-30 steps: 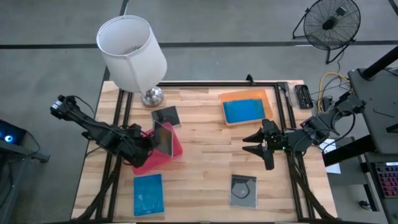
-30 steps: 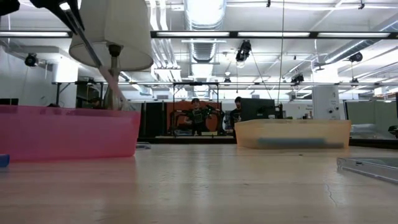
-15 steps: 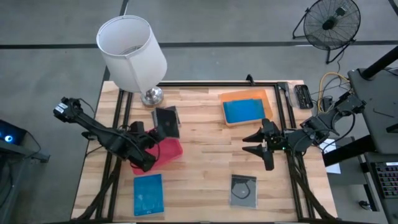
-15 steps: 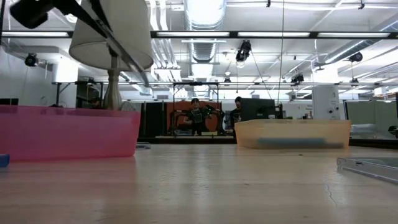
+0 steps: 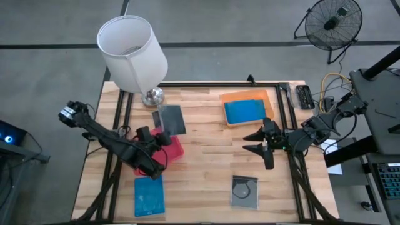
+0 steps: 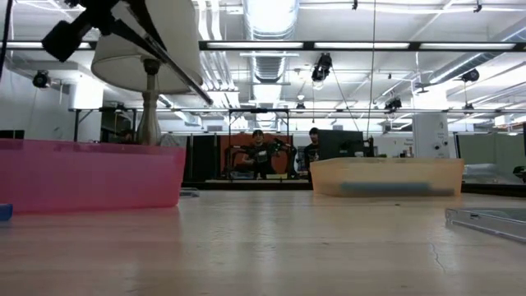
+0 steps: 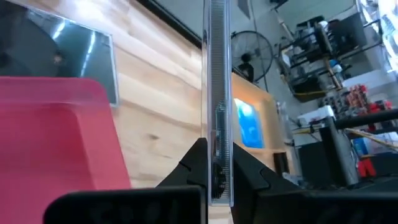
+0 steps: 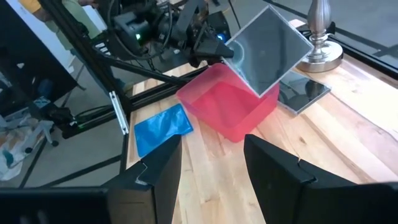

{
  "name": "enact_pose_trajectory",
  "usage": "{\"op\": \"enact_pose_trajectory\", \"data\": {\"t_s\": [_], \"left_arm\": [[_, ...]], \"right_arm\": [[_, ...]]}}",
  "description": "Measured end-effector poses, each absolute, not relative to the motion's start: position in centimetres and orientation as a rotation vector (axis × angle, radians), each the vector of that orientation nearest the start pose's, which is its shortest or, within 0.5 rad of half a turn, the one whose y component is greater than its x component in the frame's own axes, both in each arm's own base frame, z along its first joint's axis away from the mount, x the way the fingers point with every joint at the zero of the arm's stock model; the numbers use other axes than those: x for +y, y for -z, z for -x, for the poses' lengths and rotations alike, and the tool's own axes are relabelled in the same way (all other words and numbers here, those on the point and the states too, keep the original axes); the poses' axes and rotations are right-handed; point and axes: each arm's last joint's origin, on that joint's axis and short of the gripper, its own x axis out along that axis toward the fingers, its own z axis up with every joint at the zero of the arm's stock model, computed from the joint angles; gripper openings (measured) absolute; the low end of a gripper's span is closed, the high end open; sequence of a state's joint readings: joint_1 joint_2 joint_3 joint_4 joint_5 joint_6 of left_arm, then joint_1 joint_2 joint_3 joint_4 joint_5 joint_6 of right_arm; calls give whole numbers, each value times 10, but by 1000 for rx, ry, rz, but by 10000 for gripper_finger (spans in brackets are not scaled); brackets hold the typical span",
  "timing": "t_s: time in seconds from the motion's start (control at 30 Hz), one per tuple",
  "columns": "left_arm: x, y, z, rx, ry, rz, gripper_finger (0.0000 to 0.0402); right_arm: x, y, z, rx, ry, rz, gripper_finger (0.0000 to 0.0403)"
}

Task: Pick & place jewel cases by type
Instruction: Put the bottom left black CD case into the pink bin

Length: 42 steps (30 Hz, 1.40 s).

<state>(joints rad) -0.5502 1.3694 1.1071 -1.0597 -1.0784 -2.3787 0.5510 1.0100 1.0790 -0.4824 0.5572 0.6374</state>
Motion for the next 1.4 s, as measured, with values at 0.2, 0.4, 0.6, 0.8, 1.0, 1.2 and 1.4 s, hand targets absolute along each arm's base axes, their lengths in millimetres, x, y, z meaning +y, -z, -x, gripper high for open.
{"op": "enact_pose_trajectory", "data": {"t_s": [0.2, 0.4, 0.6, 0.8, 1.0, 1.2, 1.4], "left_arm": [[-120, -263, -212, -42, -993, 1129, 3], [-131, -259, -180, 29, -906, 1031, 3], [-129, -258, -145, 143, -798, 998, 3], [-114, -256, -120, 318, -742, 976, 2], [-99, -265, -105, 485, -652, 935, 2], [-90, -272, -94, 663, -556, 915, 2], [-89, -274, -89, 807, -474, 877, 2]], "right_arm": [[93, -367, -182, 326, 135, -404, 164], [93, -367, -182, 325, 137, -411, 157], [93, -367, -182, 325, 138, -416, 156], [94, -366, -183, 325, 139, -415, 155], [94, -367, -183, 325, 139, -418, 148], [94, -367, -183, 325, 139, -418, 151], [94, -365, -184, 332, 139, -405, 145]]}}
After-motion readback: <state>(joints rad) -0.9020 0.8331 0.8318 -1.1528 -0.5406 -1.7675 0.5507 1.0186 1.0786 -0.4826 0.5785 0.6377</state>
